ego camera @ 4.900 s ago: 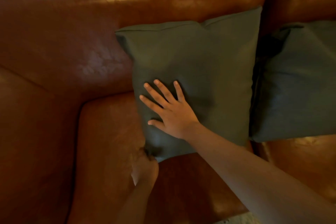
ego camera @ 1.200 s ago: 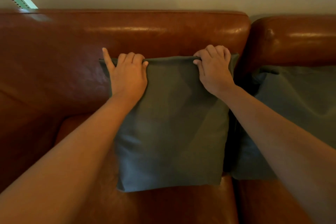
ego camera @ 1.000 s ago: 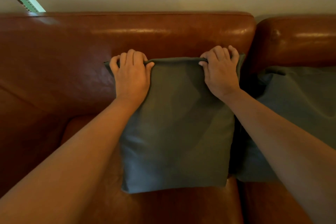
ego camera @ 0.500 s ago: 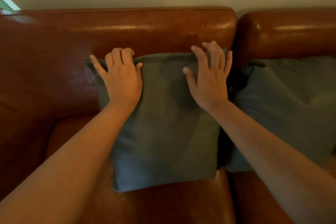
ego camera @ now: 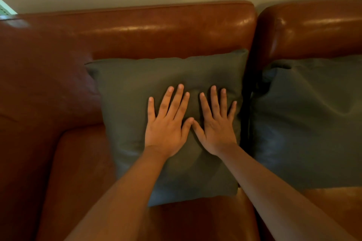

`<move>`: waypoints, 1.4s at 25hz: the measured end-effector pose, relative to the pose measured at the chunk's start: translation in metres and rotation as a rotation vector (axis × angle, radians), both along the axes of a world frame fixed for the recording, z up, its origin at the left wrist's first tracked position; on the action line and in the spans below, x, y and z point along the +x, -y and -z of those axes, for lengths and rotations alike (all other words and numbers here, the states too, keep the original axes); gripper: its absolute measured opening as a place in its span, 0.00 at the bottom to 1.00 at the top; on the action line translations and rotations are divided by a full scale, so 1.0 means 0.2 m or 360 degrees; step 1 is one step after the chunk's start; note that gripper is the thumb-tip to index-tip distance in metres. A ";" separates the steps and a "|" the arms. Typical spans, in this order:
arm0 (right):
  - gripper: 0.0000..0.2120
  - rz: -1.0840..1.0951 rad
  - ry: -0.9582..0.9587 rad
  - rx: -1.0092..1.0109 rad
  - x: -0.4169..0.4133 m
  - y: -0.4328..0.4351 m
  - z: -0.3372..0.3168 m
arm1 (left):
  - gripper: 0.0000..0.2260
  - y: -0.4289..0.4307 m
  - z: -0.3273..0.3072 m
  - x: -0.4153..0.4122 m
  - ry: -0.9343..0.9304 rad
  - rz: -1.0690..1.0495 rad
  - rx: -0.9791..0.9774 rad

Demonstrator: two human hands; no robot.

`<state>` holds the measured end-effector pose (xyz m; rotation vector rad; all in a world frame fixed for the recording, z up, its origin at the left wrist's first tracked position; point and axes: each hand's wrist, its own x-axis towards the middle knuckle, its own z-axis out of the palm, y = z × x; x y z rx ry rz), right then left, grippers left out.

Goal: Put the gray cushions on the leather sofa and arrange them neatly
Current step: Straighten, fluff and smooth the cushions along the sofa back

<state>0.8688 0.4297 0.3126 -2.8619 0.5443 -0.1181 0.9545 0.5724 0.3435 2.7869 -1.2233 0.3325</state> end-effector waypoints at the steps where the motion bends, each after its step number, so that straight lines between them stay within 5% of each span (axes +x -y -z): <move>1: 0.34 0.0001 0.0002 0.0003 0.00 0.02 0.00 | 0.28 0.02 0.01 0.00 0.0008 0.0003 -0.0017; 13: 0.32 -0.0097 -0.0211 0.0057 -0.06 0.11 -0.26 | 0.29 0.12 -0.09 -0.07 -0.0093 -0.0101 0.0022; 17: 0.27 -0.0327 0.0060 -0.0207 -0.16 0.27 -0.38 | 0.23 0.35 -0.17 -0.17 -0.0262 -0.0271 -0.0286; 23: 0.24 -0.0140 0.0400 -0.0222 -0.31 0.82 -0.64 | 0.18 0.93 -0.40 -0.35 -0.0405 -0.0235 -0.0940; 26: 0.25 -0.0147 0.0306 -0.0231 -0.41 1.09 -0.71 | 0.15 1.15 -0.45 -0.36 -0.0781 -0.0488 -0.1309; 31: 0.28 -0.0267 -0.0121 -0.0086 -0.55 1.37 -0.63 | 0.18 1.35 -0.39 -0.35 -0.1478 -0.0985 -0.1150; 35: 0.25 -0.0187 -0.0193 0.0013 -0.55 1.33 -0.58 | 0.15 1.33 -0.35 -0.47 -0.1357 -0.0957 -0.1104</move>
